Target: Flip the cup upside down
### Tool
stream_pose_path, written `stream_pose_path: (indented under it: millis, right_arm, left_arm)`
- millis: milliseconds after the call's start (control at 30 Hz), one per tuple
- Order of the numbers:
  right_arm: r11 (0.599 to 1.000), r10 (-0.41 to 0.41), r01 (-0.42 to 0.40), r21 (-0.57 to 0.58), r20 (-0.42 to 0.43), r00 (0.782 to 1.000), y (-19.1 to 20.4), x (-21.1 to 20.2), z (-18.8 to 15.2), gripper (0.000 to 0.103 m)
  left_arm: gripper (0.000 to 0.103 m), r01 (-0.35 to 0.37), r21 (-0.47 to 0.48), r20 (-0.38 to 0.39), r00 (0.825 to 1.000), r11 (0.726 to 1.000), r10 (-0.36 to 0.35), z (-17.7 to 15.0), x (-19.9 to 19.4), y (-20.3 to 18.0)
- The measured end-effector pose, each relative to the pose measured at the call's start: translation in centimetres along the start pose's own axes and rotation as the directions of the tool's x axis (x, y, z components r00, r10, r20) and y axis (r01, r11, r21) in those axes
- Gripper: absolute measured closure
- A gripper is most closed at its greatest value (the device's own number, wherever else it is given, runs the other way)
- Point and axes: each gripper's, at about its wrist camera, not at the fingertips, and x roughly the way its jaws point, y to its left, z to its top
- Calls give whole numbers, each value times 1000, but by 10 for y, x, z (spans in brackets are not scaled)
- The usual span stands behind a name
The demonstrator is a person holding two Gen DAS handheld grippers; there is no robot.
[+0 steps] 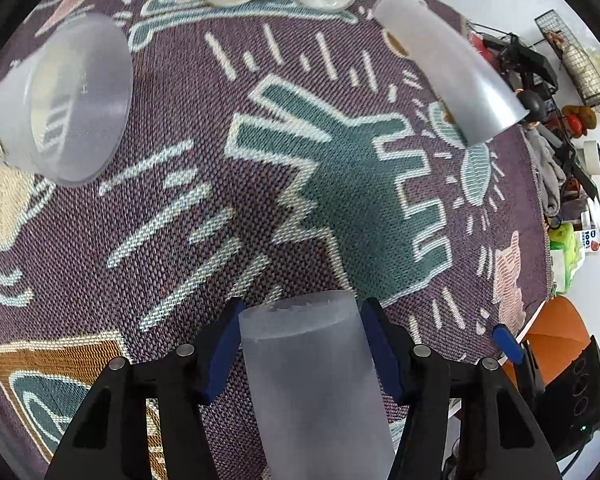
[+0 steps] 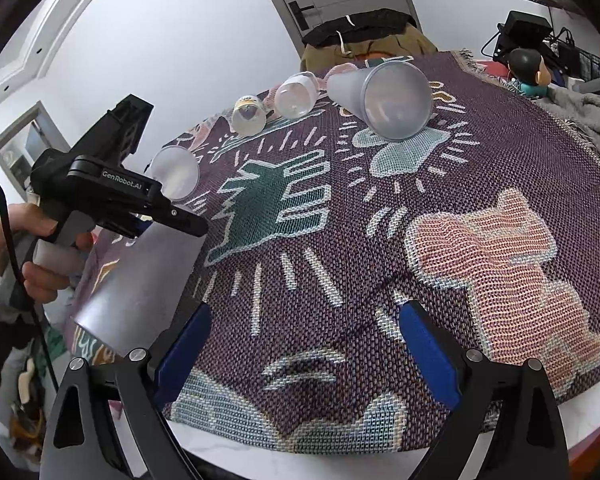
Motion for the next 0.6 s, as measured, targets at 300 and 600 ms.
stream_pose_path:
  millis: [300,600]
  right_arm:
    - [1000,-4,4,-8,3,1000,2,0,0,7]
    - [1000,-13,14,-27,7,1000,9,-1,-1,7]
  left_arm:
    - [43,-20,90,169,986,996,4,-8,-52,-13]
    - [45,-111,203,399,917,973,21,-32,-101,-34]
